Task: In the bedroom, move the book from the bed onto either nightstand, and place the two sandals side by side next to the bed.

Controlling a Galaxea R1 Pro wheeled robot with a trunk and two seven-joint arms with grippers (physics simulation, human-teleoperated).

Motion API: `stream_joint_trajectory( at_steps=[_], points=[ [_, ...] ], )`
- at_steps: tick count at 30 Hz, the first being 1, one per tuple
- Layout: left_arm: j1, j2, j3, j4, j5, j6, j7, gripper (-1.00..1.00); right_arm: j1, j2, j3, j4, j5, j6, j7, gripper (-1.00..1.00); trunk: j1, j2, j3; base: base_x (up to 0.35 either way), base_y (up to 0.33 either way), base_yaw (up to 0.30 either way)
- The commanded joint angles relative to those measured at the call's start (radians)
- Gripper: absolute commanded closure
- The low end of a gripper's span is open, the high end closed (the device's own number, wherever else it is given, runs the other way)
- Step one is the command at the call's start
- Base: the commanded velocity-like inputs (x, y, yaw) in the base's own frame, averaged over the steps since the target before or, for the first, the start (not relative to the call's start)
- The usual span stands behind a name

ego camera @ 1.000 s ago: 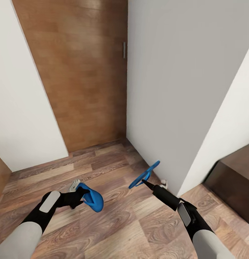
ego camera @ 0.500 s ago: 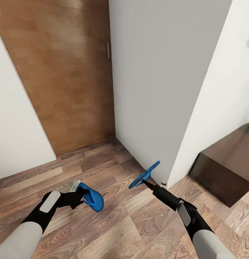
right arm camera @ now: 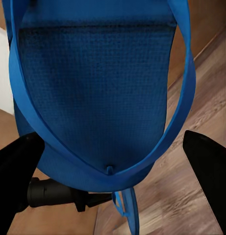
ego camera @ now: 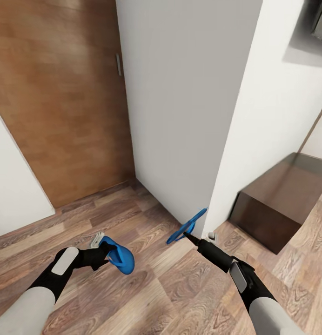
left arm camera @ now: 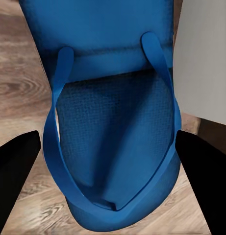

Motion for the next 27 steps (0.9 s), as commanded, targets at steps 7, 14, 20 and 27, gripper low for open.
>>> stream_joint_trajectory(
  at_steps=[7, 14, 20, 27],
  points=[
    [0.000, 0.000, 0.003, -0.002, 0.013, 0.005, 0.010, 1.00, -0.001, 0.001, -0.005, 0.000, -0.001, 0.010, 0.005, 1.00, 0.000, 0.000, -0.001, 0.000, 0.000, -0.222],
    [0.000, -0.002, 0.002, -0.002, 0.013, 0.004, 0.010, 1.00, -0.001, 0.001, -0.005, 0.000, -0.001, 0.010, 0.005, 1.00, 0.000, 0.000, -0.001, 0.000, 0.000, -0.222],
    [0.000, -0.002, 0.003, -0.002, 0.013, 0.004, 0.009, 1.00, -0.001, 0.001, -0.005, 0.000, -0.001, 0.010, 0.005, 1.00, 0.000, 0.000, -0.001, 0.000, 0.000, -0.222],
    [0.000, -0.001, 0.003, -0.002, 0.013, 0.004, 0.009, 1.00, -0.001, 0.001, -0.005, 0.000, -0.001, 0.010, 0.005, 1.00, 0.000, 0.000, -0.001, 0.000, 0.000, -0.222]
  ],
)
